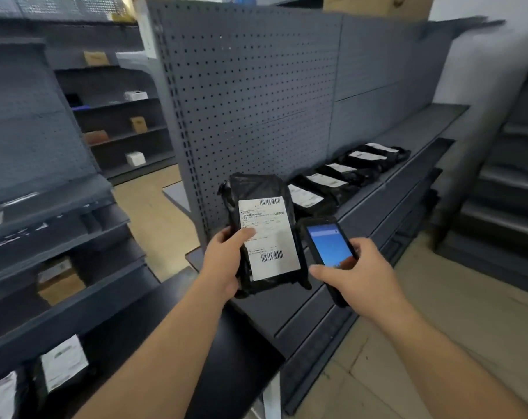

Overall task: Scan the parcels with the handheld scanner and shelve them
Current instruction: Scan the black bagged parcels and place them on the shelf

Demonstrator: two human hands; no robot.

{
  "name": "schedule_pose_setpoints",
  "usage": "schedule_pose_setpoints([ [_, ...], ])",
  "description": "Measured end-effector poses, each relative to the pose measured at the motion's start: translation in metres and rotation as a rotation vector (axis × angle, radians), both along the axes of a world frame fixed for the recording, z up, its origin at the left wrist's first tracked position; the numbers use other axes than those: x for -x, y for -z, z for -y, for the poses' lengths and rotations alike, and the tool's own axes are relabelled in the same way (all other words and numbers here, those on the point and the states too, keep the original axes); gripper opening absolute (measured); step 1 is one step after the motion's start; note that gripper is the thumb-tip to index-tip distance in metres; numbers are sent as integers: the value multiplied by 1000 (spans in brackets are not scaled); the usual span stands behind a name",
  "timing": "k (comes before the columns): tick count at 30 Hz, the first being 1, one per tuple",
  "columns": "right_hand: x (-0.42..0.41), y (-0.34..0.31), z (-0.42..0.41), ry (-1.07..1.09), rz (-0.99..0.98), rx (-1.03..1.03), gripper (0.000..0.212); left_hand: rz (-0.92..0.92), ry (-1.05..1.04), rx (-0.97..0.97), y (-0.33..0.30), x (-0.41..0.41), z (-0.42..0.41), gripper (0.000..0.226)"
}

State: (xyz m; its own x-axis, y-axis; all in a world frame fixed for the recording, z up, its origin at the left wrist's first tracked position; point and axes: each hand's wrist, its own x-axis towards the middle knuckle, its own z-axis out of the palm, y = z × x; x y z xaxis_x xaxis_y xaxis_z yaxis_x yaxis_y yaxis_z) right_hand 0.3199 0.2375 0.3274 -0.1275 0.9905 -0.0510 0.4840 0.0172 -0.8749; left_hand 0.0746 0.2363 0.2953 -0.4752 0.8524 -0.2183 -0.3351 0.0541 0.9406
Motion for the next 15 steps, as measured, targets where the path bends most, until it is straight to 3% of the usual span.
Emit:
schedule_pose_setpoints([
  [4,-73,-3,-27,111,-17,-9,77,12,123,1,1,-80,-51,35],
  [9,-157,-3,-57,255,-1,-13,77,16,259,13,9,-164,-111,53],
  [15,-233,6,-99,440,-10,-5,90,2,426,74,17,-249,-175,32],
])
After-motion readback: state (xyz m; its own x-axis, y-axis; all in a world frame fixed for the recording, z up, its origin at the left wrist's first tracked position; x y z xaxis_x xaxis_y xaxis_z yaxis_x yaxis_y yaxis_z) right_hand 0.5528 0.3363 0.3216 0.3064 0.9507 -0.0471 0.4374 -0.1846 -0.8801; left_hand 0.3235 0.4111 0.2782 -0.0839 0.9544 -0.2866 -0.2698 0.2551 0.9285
